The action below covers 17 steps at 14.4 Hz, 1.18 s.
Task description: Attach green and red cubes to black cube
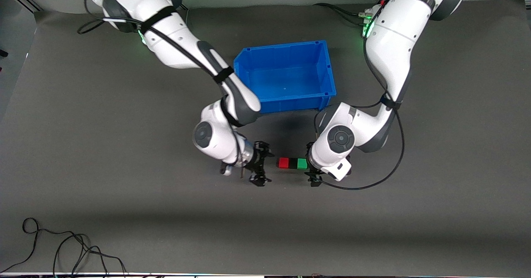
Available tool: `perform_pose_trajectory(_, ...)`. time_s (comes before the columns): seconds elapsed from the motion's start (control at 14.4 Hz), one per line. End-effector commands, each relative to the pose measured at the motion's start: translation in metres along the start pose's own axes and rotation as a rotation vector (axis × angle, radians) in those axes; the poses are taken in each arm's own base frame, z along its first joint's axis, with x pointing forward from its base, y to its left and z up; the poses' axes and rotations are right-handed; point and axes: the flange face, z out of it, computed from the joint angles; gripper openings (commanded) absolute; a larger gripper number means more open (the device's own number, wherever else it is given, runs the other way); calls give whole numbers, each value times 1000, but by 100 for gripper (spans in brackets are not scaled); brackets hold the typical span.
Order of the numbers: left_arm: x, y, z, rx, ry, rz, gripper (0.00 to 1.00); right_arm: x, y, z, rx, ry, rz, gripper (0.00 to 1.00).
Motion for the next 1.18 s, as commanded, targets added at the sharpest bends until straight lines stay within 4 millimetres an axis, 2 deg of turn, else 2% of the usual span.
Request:
perform_pose_trajectory(0.0, 45, 12, -76, 38, 58, 86, 100, 3, -10, -63, -53, 84, -89, 100)
perform_pose_trajectory(0.14, 54, 2, -96, 90, 79, 311, 100, 14, -18, -109, -110, 128, -189, 100)
perform_pose_trajectory(0.21, 60, 2, -103, 92, 82, 359, 100, 23, -23, -140, -148, 125, -244, 100)
perform_pose_trajectory(0.35, 101, 15, -129, 89, 104, 420, 100, 46, -27, -198, -198, 129, -344, 100)
perform_pose_trajectory(0.42, 120, 18, -136, 113, 104, 471, 100, 55, -26, -225, -214, 153, -399, 100)
perform_pose_trajectory(0.49, 141, 23, -147, 118, 101, 503, 100, 62, -26, -248, -219, 184, -447, 100)
perform_pose_trajectory(0.56, 155, 22, -158, 119, 100, 549, 100, 65, -24, -271, -222, 220, -499, 100)
perform_pose_trajectory(0.76, 202, 16, -191, 125, 89, 751, 100, 79, -14, -329, -240, 311, -700, 100)
perform_pose_trajectory(0.97, 258, 14, -216, 138, -7, 929, 100, 110, -2, -385, -250, 351, -898, 100)
perform_pose_trajectory(1.11, 278, 9, -230, 160, -35, 1122, 100, 134, 6, -418, -260, 362, -1021, 100)
